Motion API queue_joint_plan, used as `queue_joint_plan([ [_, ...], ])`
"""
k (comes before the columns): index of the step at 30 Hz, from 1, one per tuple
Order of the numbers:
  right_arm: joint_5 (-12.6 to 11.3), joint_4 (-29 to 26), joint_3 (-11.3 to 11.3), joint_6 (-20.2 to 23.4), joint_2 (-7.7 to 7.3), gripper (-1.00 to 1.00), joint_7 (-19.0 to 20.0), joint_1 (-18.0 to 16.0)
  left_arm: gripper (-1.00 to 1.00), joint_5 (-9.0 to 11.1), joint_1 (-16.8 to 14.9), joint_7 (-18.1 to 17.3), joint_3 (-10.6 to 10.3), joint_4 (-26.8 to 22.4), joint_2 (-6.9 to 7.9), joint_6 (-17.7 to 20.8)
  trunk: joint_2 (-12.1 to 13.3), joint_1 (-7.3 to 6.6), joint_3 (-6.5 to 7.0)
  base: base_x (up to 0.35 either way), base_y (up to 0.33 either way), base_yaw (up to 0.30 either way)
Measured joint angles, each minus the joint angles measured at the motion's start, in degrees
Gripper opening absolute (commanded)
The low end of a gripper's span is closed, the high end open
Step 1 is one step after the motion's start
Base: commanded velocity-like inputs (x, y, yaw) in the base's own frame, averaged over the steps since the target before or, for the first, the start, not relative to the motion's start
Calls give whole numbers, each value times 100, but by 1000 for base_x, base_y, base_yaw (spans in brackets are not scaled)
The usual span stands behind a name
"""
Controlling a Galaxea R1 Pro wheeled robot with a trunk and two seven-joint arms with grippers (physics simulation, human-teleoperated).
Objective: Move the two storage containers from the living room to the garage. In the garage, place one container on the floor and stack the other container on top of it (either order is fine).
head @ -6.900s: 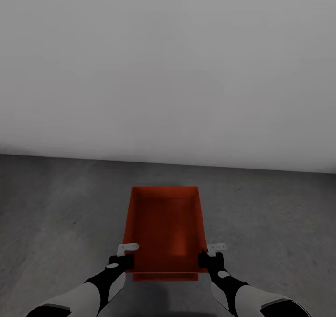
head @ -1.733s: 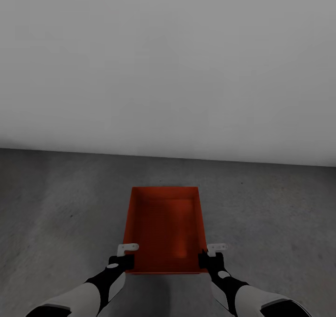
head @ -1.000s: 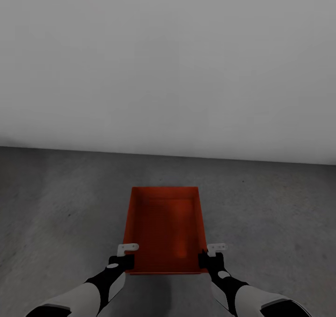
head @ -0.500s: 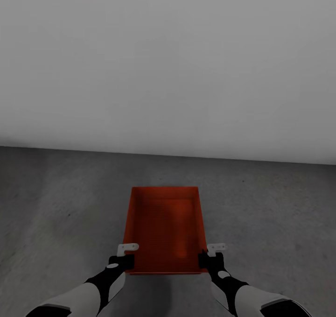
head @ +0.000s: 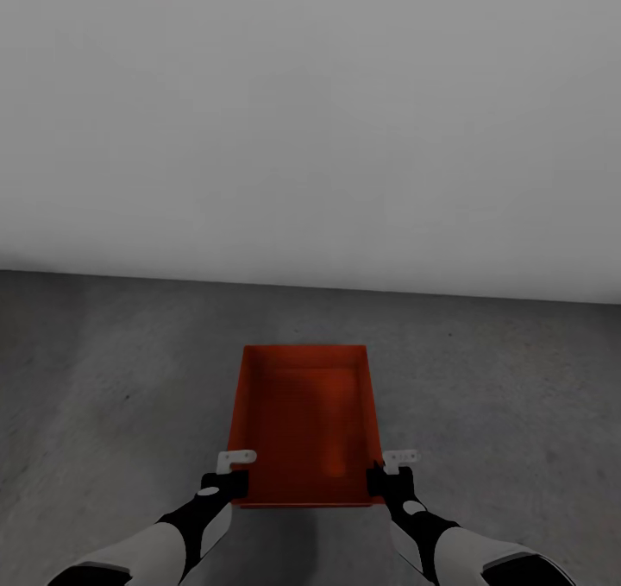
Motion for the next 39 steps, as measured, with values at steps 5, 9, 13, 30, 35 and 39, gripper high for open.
queue_joint_plan([
  [5, 2, 0, 0, -1, 2, -100, -5, 0, -100, 0, 0, -1, -2, -1, 2, 1, -201, 110, -90, 0, 0, 0],
  [9, 3, 0, 0, -1, 4, -100, -8, 0, -100, -2, 0, -2, -1, -2, 3, 1, -242, 132, -108, 0, 0, 0],
  [13, 2, 0, 0, -1, 3, -100, -5, 0, -100, -2, 0, -1, 0, -1, 2, 1, -242, 132, -108, 0, 0, 0],
  [30, 29, -13, -26, -3, 3, -100, -9, -4, -100, -28, -5, -2, 18, -10, 2, -2, -563, 254, -249, 0, 0, 0],
  [35, 10, -4, -18, -3, 2, -100, 3, -2, -100, -4, -4, 0, 3, 0, 1, -2, -763, 268, -340, 0, 0, 0],
  [39, 10, -2, -16, -1, 4, -100, -4, -3, -100, 1, -4, 2, -1, 2, 1, -2, -805, 273, -358, 0, 0, 0],
])
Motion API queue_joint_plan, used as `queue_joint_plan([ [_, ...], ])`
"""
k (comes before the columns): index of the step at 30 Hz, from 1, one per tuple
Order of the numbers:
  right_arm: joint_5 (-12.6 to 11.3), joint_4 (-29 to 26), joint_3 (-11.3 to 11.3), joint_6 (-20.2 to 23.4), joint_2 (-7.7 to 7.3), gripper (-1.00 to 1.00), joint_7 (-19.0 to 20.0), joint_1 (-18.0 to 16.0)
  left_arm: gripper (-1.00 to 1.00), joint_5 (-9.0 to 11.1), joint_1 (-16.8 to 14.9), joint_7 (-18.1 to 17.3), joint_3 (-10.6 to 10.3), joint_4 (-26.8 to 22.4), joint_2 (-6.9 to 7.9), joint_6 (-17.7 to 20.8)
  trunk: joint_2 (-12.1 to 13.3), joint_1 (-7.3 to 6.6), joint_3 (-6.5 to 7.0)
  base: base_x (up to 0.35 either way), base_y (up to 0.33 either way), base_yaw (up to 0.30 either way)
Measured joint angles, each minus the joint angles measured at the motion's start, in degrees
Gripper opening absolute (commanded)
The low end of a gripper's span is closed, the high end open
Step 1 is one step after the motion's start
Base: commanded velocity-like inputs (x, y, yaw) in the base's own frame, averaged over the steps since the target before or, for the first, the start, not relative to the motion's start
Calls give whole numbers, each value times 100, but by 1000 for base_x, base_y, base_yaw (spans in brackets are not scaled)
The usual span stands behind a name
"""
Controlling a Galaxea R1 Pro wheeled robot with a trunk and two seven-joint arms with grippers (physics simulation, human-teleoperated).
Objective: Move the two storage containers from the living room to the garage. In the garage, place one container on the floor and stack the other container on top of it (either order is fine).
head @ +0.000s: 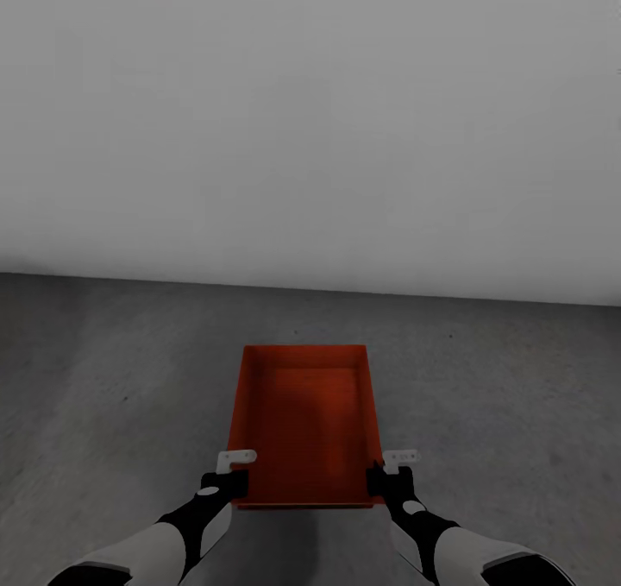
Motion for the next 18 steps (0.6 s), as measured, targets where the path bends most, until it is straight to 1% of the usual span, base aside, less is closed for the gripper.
queue_joint_plan([
  [18, 7, 0, -25, -5, -12, -100, 36, 0, -100, -6, -1, 10, 6, 2, -7, -1, 0, 0, 0, 0, 0, 0],
])
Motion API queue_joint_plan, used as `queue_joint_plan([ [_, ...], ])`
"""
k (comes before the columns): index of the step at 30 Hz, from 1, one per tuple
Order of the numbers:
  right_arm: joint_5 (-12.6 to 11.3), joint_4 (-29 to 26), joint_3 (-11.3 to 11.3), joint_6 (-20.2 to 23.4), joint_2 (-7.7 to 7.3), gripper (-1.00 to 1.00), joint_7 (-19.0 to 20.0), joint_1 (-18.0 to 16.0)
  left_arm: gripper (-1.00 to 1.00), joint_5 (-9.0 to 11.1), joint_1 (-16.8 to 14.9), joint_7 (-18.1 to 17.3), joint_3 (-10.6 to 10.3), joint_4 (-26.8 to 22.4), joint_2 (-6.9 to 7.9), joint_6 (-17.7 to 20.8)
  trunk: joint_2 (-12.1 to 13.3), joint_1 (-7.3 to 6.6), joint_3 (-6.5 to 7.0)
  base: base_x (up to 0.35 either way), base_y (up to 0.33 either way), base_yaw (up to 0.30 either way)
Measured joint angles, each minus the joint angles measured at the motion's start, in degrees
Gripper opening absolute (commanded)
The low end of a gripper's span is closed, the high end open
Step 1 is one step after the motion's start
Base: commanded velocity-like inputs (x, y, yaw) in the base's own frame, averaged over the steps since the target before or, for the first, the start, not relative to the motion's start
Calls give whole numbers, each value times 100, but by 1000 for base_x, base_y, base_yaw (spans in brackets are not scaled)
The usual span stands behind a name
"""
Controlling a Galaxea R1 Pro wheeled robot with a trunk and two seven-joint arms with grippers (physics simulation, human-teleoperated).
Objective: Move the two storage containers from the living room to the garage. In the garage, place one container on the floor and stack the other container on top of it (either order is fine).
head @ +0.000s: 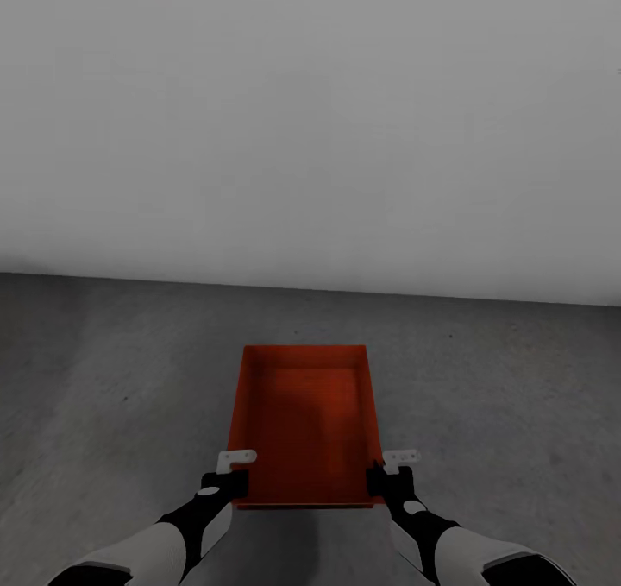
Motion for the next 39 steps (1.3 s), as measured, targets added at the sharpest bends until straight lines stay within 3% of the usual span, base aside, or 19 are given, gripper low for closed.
queue_joint_plan([
  [5, -19, 1, 15, -2, 0, -100, 2, 0, -100, 6, 1, 1, -4, -4, 0, 2, 0, 0, 0, 0, 0, 0],
  [6, -20, 2, 16, -3, 0, 100, 3, -1, -100, 2, 1, 1, -1, -5, 0, 4, 0, 0, 0, 0, 0, 0],
  [7, -174, 5, -87, -20, -16, 100, 14, 3, 100, 11, -10, 5, 1, -3, -2, -1, 0, 15, 0, 0, 0, 0],
  [8, -184, 6, -92, -22, -12, 100, 14, 3, 100, -39, -3, 43, 249, -82, -18, 36, 0, 54, 0, 0, 0, 0],
  [33, -183, 6, -92, -22, 1, 100, -16, 3, 100, -53, -2, 42, 243, -84, -10, 35, 0, 47, 0, 0, 0, 0],
  [39, -183, 6, -91, -22, 1, 100, -28, 3, 100, -48, -3, 43, 252, -61, -13, 61, 239, 22, 107, 0, 0, 0],
])
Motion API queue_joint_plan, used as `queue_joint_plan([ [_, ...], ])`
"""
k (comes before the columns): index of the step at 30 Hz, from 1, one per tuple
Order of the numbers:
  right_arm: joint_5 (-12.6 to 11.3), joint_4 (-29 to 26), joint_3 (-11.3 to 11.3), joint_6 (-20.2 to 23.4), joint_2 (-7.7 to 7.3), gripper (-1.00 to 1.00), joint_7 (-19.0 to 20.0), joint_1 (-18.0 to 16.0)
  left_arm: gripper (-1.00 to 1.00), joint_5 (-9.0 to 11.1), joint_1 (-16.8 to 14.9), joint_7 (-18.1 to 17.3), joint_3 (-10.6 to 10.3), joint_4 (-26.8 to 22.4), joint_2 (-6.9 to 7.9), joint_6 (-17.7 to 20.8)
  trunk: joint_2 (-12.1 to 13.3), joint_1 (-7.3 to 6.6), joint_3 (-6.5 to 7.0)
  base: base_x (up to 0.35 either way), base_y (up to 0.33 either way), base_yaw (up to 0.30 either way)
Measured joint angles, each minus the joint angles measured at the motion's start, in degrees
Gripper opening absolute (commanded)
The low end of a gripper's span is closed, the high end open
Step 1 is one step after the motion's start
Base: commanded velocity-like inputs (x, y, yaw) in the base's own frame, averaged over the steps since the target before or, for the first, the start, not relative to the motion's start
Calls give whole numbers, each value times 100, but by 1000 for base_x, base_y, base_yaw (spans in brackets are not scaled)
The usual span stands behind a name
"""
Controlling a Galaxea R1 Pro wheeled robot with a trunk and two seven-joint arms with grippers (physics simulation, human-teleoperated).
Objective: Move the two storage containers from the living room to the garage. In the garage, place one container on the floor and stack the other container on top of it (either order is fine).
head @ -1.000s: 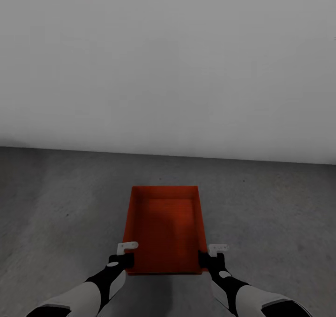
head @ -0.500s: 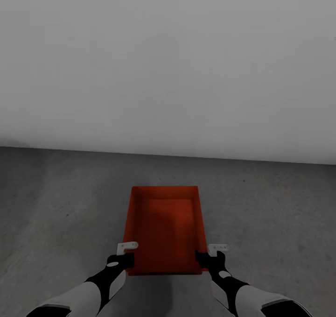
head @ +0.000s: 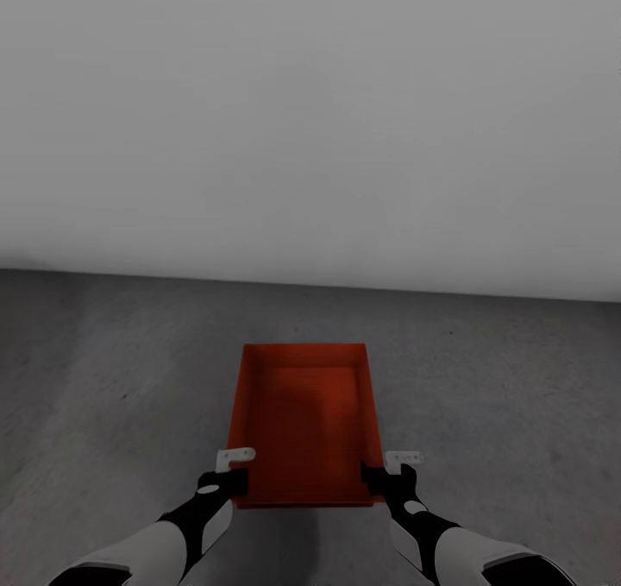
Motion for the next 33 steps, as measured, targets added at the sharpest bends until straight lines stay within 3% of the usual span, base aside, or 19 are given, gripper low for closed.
queue_joint_plan([
  [2, 0, 0, -1, 0, 0, 100, -1, 0, 100, 23, 5, -13, 81, 42, 3, -5, 81, -30, 35, 0, 0, 0],
  [33, 0, 0, -4, -9, 0, 100, -19, 0, 100, 24, 5, -12, 83, 42, 15, -19, 1325, -711, 592, 0, 0, 0],
])
